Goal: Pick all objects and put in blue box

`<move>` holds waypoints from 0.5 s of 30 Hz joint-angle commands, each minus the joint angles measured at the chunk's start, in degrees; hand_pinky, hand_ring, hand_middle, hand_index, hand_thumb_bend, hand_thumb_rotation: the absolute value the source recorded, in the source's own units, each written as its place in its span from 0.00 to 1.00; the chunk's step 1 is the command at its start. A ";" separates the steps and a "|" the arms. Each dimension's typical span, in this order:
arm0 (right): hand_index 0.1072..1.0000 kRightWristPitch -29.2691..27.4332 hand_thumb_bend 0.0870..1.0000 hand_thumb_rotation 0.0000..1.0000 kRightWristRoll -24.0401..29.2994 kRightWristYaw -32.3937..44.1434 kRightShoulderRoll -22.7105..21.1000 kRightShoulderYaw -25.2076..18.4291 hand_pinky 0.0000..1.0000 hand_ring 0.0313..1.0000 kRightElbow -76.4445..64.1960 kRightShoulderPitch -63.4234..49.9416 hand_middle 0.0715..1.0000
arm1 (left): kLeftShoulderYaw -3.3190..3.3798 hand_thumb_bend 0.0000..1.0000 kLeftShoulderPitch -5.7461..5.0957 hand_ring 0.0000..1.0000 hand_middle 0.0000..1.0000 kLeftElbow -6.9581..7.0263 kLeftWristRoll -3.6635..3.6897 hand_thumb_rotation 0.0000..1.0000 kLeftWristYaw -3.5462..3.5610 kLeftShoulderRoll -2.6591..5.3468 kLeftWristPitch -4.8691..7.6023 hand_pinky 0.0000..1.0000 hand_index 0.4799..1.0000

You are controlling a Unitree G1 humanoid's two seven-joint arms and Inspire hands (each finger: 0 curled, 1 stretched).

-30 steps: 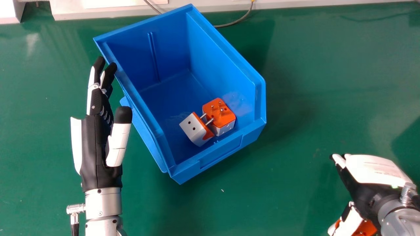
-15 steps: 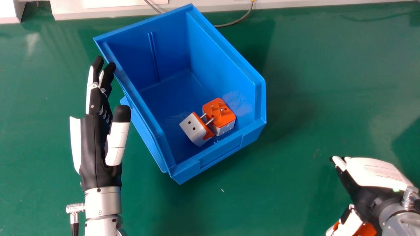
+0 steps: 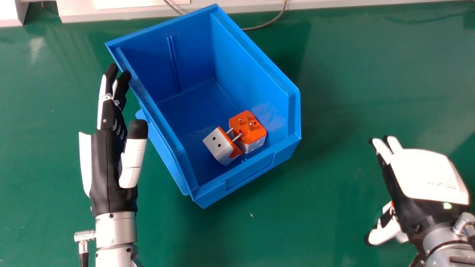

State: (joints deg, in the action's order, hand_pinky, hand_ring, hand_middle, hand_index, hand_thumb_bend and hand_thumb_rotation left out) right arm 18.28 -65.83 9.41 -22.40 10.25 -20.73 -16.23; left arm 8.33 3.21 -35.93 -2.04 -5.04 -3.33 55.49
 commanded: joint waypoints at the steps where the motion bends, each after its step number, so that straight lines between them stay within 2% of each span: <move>1: 0.83 -0.87 0.92 0.05 0.50 -2.38 -0.11 -1.00 0.58 0.84 -0.24 1.39 0.89 | 0.16 0.96 0.59 0.95 0.93 -0.04 -0.07 0.92 -0.10 -0.27 0.97 0.98 0.90; 4: 0.75 -1.19 0.87 0.02 0.36 -2.78 -0.28 -0.64 0.52 0.74 -0.01 2.43 0.82 | 0.15 0.96 0.70 0.95 0.93 -0.19 -0.10 0.92 -0.10 -0.30 0.96 0.98 0.90; 15: 0.70 -2.58 0.86 0.00 1.26 -3.12 -0.10 -0.71 0.50 0.69 -0.66 5.61 0.78 | 0.18 0.96 0.69 0.95 0.93 -0.41 0.09 0.92 -0.14 -0.13 1.29 0.98 0.89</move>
State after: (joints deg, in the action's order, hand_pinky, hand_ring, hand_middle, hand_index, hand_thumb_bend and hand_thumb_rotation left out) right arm 15.88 -64.75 7.31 -22.25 10.20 -20.21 -11.57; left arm 8.40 3.51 -36.50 -2.09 -5.16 -3.35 55.86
